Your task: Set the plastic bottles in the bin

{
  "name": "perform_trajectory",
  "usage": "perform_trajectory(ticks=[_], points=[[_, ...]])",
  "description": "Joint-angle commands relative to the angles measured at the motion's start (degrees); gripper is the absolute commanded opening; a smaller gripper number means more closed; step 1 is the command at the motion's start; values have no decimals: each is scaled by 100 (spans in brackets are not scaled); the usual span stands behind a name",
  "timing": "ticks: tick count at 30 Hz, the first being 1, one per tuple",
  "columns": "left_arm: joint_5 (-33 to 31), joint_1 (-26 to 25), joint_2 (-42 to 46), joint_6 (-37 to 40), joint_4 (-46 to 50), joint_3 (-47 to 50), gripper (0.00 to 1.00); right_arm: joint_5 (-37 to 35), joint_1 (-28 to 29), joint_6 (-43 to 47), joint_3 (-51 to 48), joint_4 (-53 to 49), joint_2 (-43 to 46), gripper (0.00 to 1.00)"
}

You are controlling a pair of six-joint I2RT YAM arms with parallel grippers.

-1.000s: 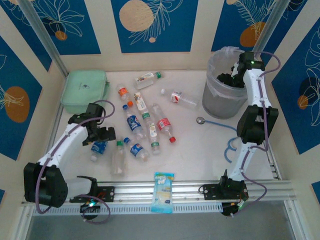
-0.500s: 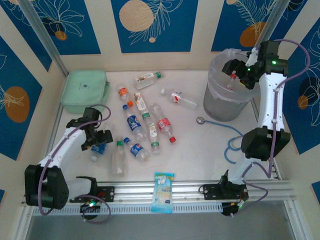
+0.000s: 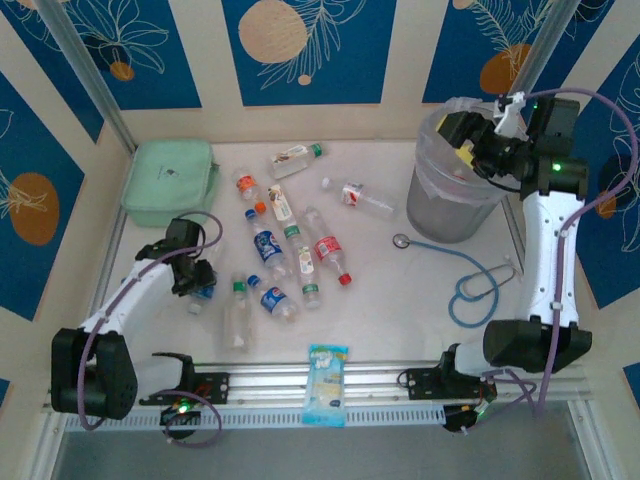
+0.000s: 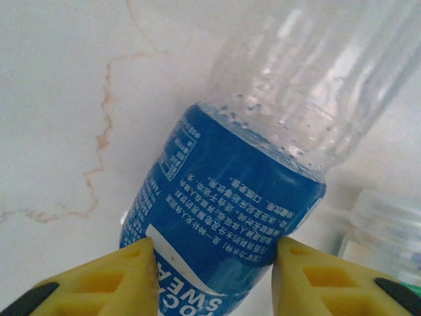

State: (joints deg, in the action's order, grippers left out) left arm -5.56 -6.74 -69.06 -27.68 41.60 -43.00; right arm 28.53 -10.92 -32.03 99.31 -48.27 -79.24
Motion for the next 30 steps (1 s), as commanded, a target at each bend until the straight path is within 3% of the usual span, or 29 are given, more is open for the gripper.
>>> perform_trajectory(ticks=[1,4,8,12,17,21,30], points=[[341,42,-67,-97,-359,-233,39,17,182,-157,-454,197,485,91],[590,35,-319,-27,-273,-638,37,-283,247,-108,-937,403,967,89],[969,-4,-306,-131,-341,-1055,34,-88,528,-155,-1338,492,1320,87],[852,-99,-284,-118,-230,-1366,37,-773,844,-3,-1502,339,1552,86],[133,-99,-661,250,72,-1401,76,-876,880,12,-1502,344,1536,86],[394,-95,-964,130,-720,-1065,100,-824,937,17,-1537,334,1407,86],[1185,-125,-1518,-333,-2222,-564,100,-1063,1224,98,-1770,87,1350,88]])
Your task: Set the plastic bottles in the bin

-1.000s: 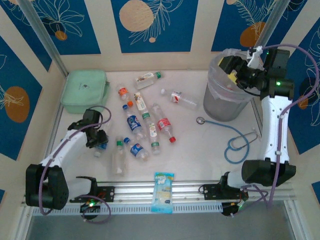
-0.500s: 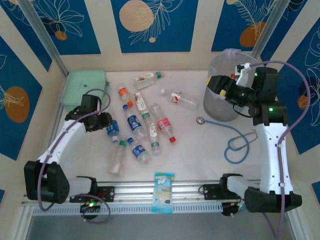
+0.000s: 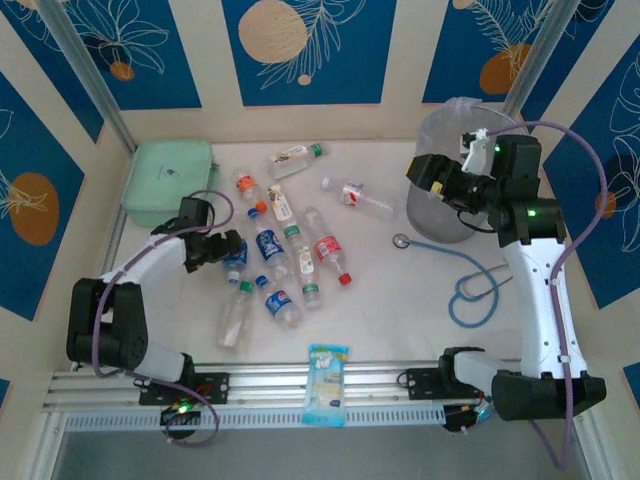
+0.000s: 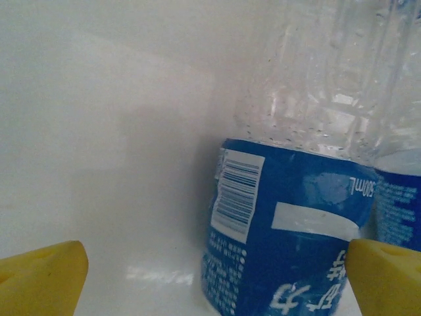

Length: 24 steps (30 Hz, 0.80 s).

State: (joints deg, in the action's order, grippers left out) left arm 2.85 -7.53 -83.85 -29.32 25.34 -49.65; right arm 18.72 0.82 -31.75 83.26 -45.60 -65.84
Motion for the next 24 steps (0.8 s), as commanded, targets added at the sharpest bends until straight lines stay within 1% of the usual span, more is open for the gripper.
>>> perform_trajectory(ticks=[1,5,9,12,16,18,21,22,24], points=[[396,-62,-68,-164,-659,134,100,-70,88,32,-268,-146,10,88],[514,-131,-208,-175,-905,202,99,-92,318,-93,-583,-19,-57,90],[611,-167,-467,-212,-827,64,83,-293,547,-139,-628,22,-247,90],[527,-204,-543,-189,-679,-25,76,-367,757,-156,-594,120,-364,90],[522,-207,-580,-78,-512,-97,58,-408,957,-267,-595,354,-503,90],[557,-222,-487,-57,-403,-162,53,-472,1114,-551,-693,718,-500,88],[502,-220,-223,32,-46,-423,51,-554,1599,-982,-891,1649,-544,84],[468,-228,-96,76,125,-553,50,-594,1813,-985,-869,1841,-649,83],[519,-248,162,200,396,-790,45,-565,2111,-802,-601,1873,-963,83]])
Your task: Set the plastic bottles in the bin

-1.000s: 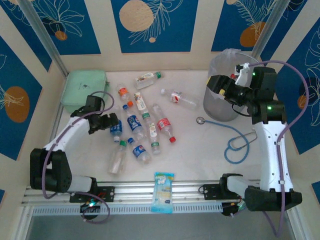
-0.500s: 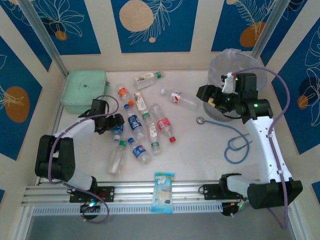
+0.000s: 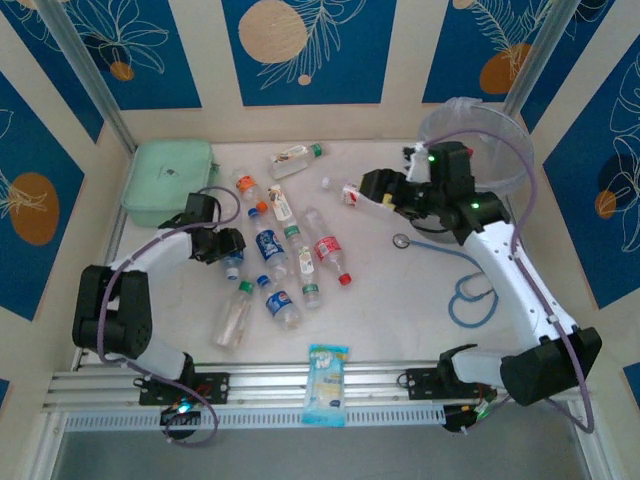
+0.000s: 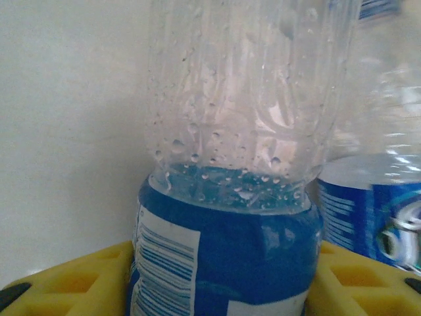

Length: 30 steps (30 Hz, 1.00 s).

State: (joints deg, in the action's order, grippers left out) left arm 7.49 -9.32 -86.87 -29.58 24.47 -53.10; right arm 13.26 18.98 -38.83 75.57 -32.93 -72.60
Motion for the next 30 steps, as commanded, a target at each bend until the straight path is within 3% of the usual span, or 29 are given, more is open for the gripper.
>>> perform_trajectory(ticks=[1,5,9,13,18,20,25,27,30], points=[[206,-111,601,372,594,-589,43,-12,470,88,380,443,-512,82],[1421,-544,965,686,596,-928,41,-94,1203,1092,1245,-153,-1230,81],[2052,-1099,1273,357,-80,-864,39,485,1286,617,1116,564,-1490,75],[2512,-1557,1358,-145,-1123,-754,38,742,1310,504,1150,693,-1714,85],[2771,-1929,1101,-147,-1386,-1025,35,757,1228,328,997,925,-1794,90],[2767,-2017,1009,-46,-1240,-1183,35,781,1164,209,880,1095,-1776,85],[2726,-2185,990,113,-1208,-1190,35,725,940,25,714,1280,-1603,64],[2828,-2225,1005,146,-1273,-1156,35,669,856,22,713,1236,-1587,65],[2853,-2241,1012,161,-1289,-1160,36,529,779,136,772,1025,-1608,77]])
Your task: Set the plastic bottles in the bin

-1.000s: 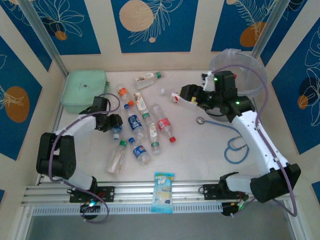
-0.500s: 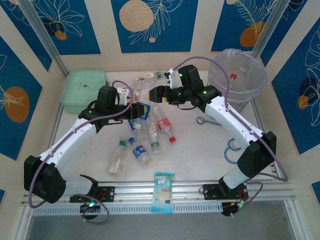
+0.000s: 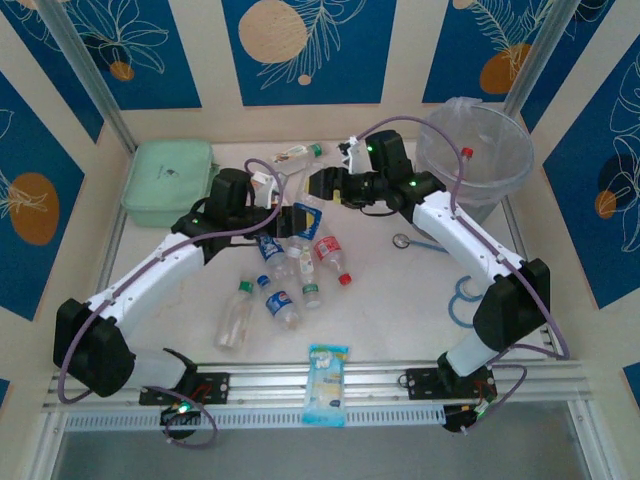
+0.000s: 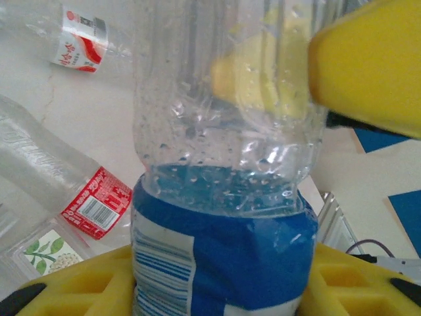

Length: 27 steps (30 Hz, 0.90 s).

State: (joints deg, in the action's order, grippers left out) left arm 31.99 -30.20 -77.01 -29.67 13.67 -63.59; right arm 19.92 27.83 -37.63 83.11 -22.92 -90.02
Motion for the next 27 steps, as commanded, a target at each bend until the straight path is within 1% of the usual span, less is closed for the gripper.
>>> perform_trajectory(ticks=[1,6,8,11,12,14,15,16,17,19,22,24,27], points=[[403,-150,29,196,-198,-125,36,-170,-140,18,13,7,133,78],[493,-162,9,183,-217,-139,36,-243,-299,0,46,-12,125,78],[489,-159,24,205,-158,-145,36,-214,-378,-8,44,-31,155,73],[444,-162,86,216,-119,-95,36,-169,-460,22,20,-26,262,60],[419,-161,109,210,-134,-74,38,-157,-495,55,51,-81,297,56],[345,-162,142,199,-153,-39,50,-165,-571,159,163,-236,379,49],[291,-162,159,199,-143,-34,62,-208,-615,244,251,-353,430,48],[219,-162,177,255,-49,-62,71,-296,-659,341,330,-475,494,47],[86,-154,193,363,103,-135,76,-395,-701,433,381,-571,554,46],[-234,-152,214,697,697,-400,85,-612,-859,698,516,-848,694,46],[-861,-144,285,1065,1582,-735,93,-954,-1313,980,826,-1268,968,44],[-1193,-129,320,1201,2087,-852,96,-1146,-1689,1127,1250,-1591,1130,44],[-1658,-105,305,1249,2622,-876,98,-1694,-2217,1512,1946,-2098,1258,40]])
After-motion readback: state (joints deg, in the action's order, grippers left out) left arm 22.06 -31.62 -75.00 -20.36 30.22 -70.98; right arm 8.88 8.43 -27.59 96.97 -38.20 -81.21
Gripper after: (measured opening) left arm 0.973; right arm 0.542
